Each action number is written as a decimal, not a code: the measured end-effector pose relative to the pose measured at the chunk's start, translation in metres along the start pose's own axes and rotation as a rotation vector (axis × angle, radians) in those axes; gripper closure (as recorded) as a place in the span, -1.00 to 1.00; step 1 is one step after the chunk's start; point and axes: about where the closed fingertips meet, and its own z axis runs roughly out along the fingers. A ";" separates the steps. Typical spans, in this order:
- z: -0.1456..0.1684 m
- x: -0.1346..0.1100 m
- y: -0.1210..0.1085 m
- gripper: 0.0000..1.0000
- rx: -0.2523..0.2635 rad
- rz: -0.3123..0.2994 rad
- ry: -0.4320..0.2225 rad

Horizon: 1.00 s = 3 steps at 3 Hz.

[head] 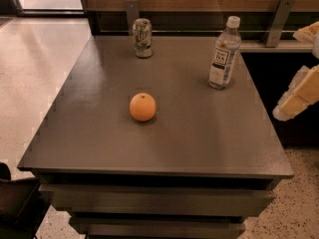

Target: Pick blue plastic bottle

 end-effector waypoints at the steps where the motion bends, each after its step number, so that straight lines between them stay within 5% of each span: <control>1: 0.016 0.008 -0.018 -1.00 0.054 0.117 -0.165; 3: 0.046 -0.004 -0.081 -1.00 0.188 0.280 -0.524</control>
Offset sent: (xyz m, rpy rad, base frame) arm 0.1012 -0.0398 -0.0081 0.6305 -0.4251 -0.2352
